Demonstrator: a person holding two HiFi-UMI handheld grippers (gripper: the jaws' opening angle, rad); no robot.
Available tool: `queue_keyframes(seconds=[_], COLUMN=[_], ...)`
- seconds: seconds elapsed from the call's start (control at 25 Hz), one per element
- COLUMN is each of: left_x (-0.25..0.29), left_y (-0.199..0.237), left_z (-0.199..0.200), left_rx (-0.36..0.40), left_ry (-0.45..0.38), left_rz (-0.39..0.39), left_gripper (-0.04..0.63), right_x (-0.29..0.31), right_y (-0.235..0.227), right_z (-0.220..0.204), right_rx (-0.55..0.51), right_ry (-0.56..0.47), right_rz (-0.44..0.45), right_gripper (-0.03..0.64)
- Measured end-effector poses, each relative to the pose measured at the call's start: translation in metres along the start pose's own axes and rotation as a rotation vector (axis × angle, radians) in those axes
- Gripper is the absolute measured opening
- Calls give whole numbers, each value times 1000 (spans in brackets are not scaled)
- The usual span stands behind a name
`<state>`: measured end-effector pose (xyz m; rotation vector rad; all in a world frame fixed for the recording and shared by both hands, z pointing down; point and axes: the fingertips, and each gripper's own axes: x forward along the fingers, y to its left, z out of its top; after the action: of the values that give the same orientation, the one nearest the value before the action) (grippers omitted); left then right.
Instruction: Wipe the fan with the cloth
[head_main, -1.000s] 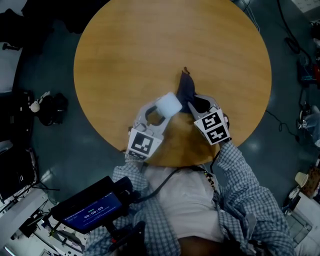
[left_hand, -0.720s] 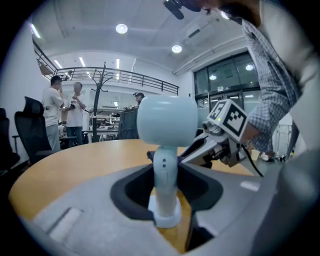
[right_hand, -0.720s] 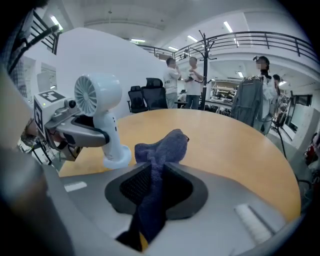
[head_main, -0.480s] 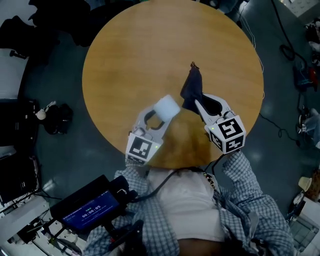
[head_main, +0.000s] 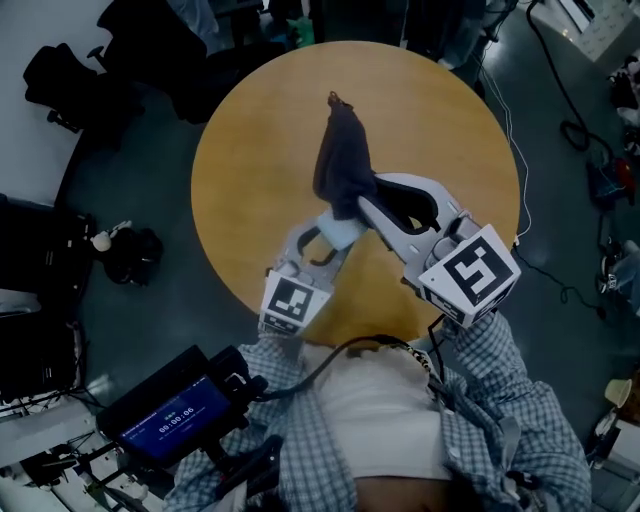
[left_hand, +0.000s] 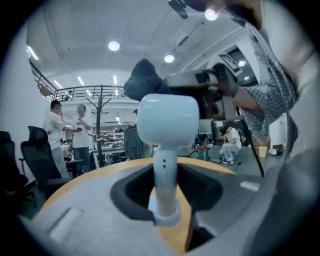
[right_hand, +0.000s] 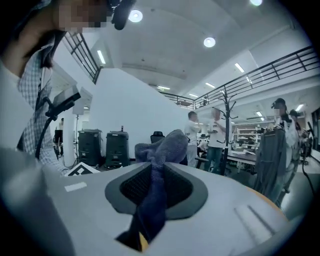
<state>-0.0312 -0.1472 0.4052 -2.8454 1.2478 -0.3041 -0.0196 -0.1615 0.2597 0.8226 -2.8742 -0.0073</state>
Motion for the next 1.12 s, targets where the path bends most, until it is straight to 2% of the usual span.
queue_keyframes(seconds=[0.12,0.32,0.44,0.6,0.76,0.96,1.12], left_x=[3,5,-2,-11,-12,-30,-34], left_y=[8,14,8,4,9,2,3], left_z=[0,11,25,43,59,72,74], left_rx=[-18,-33,-34,-78,-95,-80,-91], left_ry=[-4,-39,-87,-163,-184,-214,-199], left_rz=[17,29,21,20,21,25,22], left_gripper=[143,144,144,144,144,144,144], right_x=[7,-3,-10,-18,-11,-12,-19], right_y=[32,71,60,13,-20,-7,-8], right_z=[13,25,33,30,-20,-102,-136], right_rx=[-22,47,60,91,186,274,298], right_ry=[-31,-52,-49,-91,-18,146,219], right_rz=[90,220,166,59,-15,-43,-66], right_gripper=[77,77,77,77,77,77,77])
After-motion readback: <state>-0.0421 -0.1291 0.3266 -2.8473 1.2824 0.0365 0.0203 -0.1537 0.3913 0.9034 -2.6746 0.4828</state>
